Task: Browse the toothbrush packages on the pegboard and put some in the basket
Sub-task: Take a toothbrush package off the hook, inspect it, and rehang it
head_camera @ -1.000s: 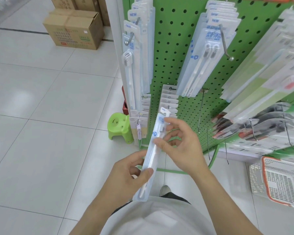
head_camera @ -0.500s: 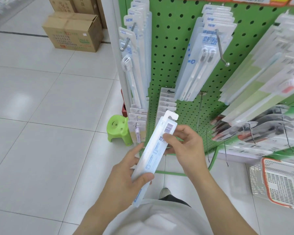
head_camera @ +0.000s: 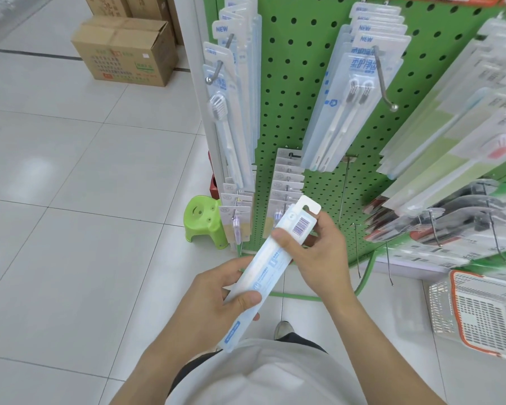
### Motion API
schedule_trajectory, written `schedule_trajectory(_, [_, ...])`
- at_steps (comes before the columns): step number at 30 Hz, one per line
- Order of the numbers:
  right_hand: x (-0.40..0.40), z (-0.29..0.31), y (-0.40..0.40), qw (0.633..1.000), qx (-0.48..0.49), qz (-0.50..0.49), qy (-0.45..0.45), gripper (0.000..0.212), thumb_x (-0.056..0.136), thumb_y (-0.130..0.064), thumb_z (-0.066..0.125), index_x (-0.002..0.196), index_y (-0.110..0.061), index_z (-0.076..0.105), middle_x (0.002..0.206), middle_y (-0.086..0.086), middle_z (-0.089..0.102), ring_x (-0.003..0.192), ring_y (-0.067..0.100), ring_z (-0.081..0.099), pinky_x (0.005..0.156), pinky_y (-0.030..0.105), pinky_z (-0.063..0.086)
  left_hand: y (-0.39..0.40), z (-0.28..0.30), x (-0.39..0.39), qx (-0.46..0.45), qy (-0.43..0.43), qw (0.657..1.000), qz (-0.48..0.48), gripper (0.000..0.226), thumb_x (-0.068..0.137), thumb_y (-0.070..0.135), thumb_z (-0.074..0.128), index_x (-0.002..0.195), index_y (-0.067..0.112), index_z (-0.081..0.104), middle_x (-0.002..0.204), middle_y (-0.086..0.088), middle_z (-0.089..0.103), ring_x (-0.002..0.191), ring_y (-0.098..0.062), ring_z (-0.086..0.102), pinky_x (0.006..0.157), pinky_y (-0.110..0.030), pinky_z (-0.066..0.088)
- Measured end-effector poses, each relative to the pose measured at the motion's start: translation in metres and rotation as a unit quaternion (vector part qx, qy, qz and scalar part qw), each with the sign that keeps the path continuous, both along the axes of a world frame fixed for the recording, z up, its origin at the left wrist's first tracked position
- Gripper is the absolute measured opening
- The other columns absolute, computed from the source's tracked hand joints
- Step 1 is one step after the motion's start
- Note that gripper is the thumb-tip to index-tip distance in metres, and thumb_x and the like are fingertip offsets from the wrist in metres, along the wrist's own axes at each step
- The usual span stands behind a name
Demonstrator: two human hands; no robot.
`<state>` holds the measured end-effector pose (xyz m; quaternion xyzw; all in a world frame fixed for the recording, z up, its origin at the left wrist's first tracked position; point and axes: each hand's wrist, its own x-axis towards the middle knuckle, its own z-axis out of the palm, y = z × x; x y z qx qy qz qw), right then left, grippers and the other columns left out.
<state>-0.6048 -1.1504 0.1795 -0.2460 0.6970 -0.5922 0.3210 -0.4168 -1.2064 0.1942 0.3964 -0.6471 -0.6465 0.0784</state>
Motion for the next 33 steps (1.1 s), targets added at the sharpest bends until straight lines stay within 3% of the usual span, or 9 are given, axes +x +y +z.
schedule_trajectory(5, [-0.003,-0.001,0.000,0.999,0.000,-0.027,-0.021,0.030,0.070,-0.011,0.091,0.091,-0.007,0.069,0.077,0.007,0.076,0.065,0.022,0.074,0.049,0.035,0.058,-0.011,-0.002,0.005,-0.012,-0.032,0.999,0.019,0.049,0.090,0.018,0.074,0.129,0.040,0.053,0.091,0.002,0.078,0.079,-0.022,0.076,0.080,-0.033,0.057])
schedule_trajectory(9, [-0.007,-0.005,0.002,0.998,-0.001,-0.055,-0.042,0.010,0.079,-0.018,0.085,0.077,-0.014,0.076,0.070,0.007,0.076,0.051,0.021,0.063,0.045,0.030,0.052,-0.027,-0.004,0.017,-0.011,-0.076,0.997,0.025,0.022,0.090,0.021,0.074,0.110,0.021,0.063,0.080,-0.003,0.078,0.073,-0.024,0.076,0.066,-0.028,0.052])
schedule_trajectory(12, [-0.007,-0.011,0.002,0.996,0.003,-0.076,-0.043,0.021,0.087,-0.025,0.077,0.070,-0.014,0.075,0.062,0.007,0.072,0.042,0.019,0.050,0.043,0.027,0.046,-0.036,-0.006,0.027,0.016,-0.048,0.999,0.001,0.025,0.089,0.008,0.073,0.112,0.012,0.065,0.087,-0.007,0.079,0.081,-0.026,0.076,0.067,-0.021,0.053])
schedule_trajectory(17, [-0.020,-0.016,0.004,0.992,0.024,-0.103,-0.067,0.041,0.099,-0.034,0.063,0.073,-0.005,0.075,0.065,0.019,0.071,0.043,0.022,0.054,0.046,0.028,0.051,-0.045,-0.012,0.041,0.039,0.013,0.999,-0.004,0.040,0.096,0.007,0.061,0.132,0.024,0.057,0.105,-0.003,0.078,0.087,-0.015,0.071,0.077,-0.015,0.050])
schedule_trajectory(22, [-0.019,-0.023,0.005,0.992,0.028,-0.087,-0.083,0.037,0.099,-0.032,0.063,0.077,-0.005,0.076,0.067,0.018,0.073,0.044,0.023,0.058,0.048,0.031,0.054,-0.041,-0.020,0.035,0.064,0.027,0.991,0.115,0.020,0.100,0.014,0.054,0.105,0.006,0.072,0.095,-0.010,0.077,0.077,-0.021,0.072,0.065,-0.014,0.051])
schedule_trajectory(25, [-0.010,-0.025,0.003,0.996,0.046,-0.038,-0.062,0.031,0.096,-0.029,0.068,0.075,-0.008,0.077,0.065,0.015,0.072,0.041,0.022,0.055,0.045,0.030,0.051,-0.040,-0.030,0.031,-0.021,-0.066,0.993,0.100,0.017,0.096,0.016,0.065,0.082,0.010,0.072,0.070,-0.010,0.074,0.058,-0.015,0.060,0.060,-0.022,0.049])
schedule_trajectory(28, [0.004,-0.026,0.000,0.998,0.057,0.008,-0.032,0.032,0.095,-0.029,0.069,0.076,-0.004,0.075,0.063,0.016,0.071,0.040,0.023,0.057,0.047,0.035,0.051,-0.036,-0.032,0.026,-0.010,-0.064,0.997,0.047,0.007,0.089,0.025,0.075,0.088,0.018,0.072,0.072,-0.002,0.074,0.058,-0.013,0.053,0.058,-0.021,0.043])
schedule_trajectory(30, [0.012,-0.026,-0.002,0.998,0.057,0.034,-0.017,0.034,0.095,-0.028,0.069,0.075,0.000,0.074,0.062,0.016,0.071,0.041,0.025,0.059,0.049,0.037,0.053,-0.031,-0.032,0.020,0.000,-0.061,0.998,0.015,0.011,0.085,0.029,0.079,0.093,0.024,0.072,0.081,-0.001,0.076,0.061,-0.013,0.056,0.058,-0.020,0.041])
schedule_trajectory(33, [0.020,-0.024,-0.003,0.995,0.056,0.075,-0.025,0.030,0.093,-0.024,0.073,0.075,0.001,0.073,0.063,0.014,0.072,0.042,0.024,0.061,0.046,0.031,0.053,-0.024,-0.039,0.013,-0.052,-0.075,0.995,0.035,0.030,0.090,0.040,0.073,0.075,0.014,0.067,0.059,0.004,0.062,0.053,-0.012,0.045,0.054,-0.026,0.034])
